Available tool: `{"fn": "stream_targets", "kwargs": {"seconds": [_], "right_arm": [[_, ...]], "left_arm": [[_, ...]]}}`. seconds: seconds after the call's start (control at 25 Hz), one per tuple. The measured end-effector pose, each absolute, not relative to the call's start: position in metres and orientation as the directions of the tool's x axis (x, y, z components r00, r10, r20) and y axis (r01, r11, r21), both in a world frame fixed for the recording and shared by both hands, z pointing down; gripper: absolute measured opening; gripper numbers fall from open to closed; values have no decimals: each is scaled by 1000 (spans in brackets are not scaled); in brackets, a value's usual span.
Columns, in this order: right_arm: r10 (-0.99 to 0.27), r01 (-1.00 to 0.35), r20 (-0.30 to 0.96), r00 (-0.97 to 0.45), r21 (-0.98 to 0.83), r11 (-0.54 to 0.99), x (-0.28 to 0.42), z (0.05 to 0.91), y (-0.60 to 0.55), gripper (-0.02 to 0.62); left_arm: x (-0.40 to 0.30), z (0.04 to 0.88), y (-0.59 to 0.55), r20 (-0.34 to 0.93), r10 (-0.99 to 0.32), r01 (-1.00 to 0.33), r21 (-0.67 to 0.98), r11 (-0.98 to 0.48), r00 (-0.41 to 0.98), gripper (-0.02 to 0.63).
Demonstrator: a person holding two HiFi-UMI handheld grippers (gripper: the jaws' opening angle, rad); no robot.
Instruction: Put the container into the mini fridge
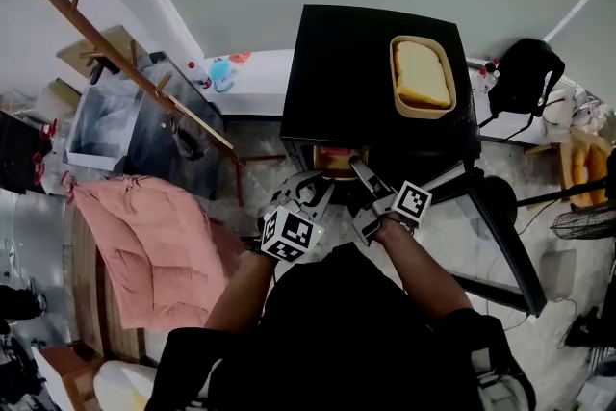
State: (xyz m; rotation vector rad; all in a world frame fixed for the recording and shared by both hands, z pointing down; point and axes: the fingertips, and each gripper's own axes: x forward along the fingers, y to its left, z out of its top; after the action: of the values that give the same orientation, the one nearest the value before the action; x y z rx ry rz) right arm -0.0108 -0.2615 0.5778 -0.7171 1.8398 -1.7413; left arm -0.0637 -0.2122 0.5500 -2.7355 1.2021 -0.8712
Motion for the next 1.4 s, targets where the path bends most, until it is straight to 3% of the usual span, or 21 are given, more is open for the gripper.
{"fn": "stream_targets", "kwargs": {"seconds": [0.48, 0.72, 0.92, 1.4], "right_arm": [[-633, -370, 135, -762, -894, 255, 10, 568, -235, 301], [-630, -456, 196, -752, -844, 281, 1, 569, -246, 204], [-639, -444, 215, -738, -868, 221, -2, 574, -257, 137], [-672, -363, 164, -722, -917, 166, -5, 572, -280, 137]], "left_arm": [[-74, 550, -234, 468, -748, -752, -230, -617, 470, 78], [-76, 551, -245, 473, -766, -779, -229, -584, 435, 77], [-75, 551, -253, 477, -789, -793, -263, -549, 388, 58], [-92, 537, -244, 448, -805, -820, -229, -525, 390, 57]]}}
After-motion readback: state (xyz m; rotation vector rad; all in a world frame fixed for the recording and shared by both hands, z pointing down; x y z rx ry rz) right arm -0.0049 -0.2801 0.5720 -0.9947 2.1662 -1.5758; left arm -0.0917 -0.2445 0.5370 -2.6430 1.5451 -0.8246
